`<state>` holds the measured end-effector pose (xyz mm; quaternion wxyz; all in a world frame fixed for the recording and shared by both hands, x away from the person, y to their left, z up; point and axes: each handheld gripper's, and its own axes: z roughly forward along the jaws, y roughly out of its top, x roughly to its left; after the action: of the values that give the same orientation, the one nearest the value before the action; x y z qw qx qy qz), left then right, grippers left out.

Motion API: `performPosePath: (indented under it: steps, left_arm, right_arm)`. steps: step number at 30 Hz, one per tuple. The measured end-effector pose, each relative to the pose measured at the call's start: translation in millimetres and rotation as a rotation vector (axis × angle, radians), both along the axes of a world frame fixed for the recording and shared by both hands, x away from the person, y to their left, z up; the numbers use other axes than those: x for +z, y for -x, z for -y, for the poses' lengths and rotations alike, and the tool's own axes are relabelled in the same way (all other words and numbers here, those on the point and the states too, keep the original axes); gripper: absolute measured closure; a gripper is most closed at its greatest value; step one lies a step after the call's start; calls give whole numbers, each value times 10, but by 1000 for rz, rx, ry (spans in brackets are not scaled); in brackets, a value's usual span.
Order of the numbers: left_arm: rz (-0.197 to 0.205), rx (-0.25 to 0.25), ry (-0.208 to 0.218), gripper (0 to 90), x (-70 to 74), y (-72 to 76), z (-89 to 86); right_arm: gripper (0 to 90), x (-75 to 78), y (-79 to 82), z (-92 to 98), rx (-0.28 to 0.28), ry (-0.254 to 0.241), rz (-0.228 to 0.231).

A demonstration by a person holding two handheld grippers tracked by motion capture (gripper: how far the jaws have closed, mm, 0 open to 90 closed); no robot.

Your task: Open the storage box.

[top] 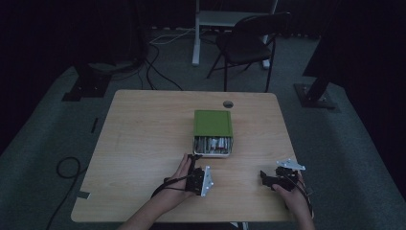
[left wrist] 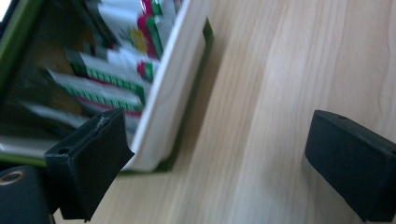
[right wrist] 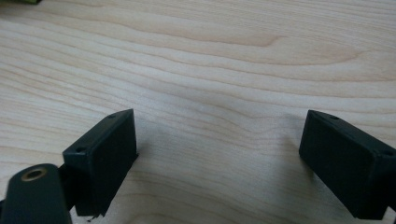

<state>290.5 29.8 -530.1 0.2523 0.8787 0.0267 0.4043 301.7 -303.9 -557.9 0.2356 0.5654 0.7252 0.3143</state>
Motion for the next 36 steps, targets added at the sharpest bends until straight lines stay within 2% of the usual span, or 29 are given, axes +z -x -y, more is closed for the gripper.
performPosePath:
  steps: [3,6,7,9,11,13,14,16,19,22,24,26,28,32,36]
  left_arm:
    - [35,-17,2,138,20,-1,58]
    - [58,-16,-15,138,35,-27,112]
    - [58,-7,-24,138,33,-40,130]
    - [84,-3,-68,162,33,-61,164]
    - [75,-1,-54,180,24,-73,199]
    - [89,-4,-55,250,1,-82,229]
    - [96,5,-61,256,-9,-90,243]
    - [125,3,-115,296,-32,-109,269]
    - [116,-37,-132,354,-39,-124,305]
    - [110,-50,-131,376,-40,-163,325]
    - [99,-26,-124,405,-37,-192,331]
    - [126,-11,-150,408,-47,-210,341]
    - [130,-4,-158,421,-60,-221,353]
    - [164,5,-179,458,-93,-247,385]
    - [166,19,-157,526,-119,-273,403]
  right_arm:
    - [107,0,0,0,0,0,0]
    - [107,0,0,0,0,0,0]
    - [107,0,0,0,0,0,0]
    - [107,0,0,0,0,0,0]
    - [107,0,0,0,0,0,0]
    - [107,0,1,0,0,0,0]
    - [107,0,1,0,0,0,0]
    - [107,0,1,0,0,0,0]
    - [107,0,1,0,0,0,0]
    - [107,0,1,0,0,0,0]
    - [107,0,1,0,0,0,-1]
    - [107,0,1,0,0,0,0]
    - [107,0,1,0,0,0,0]
    - [107,0,1,0,0,0,0]
    - [107,0,1,0,0,0,0]
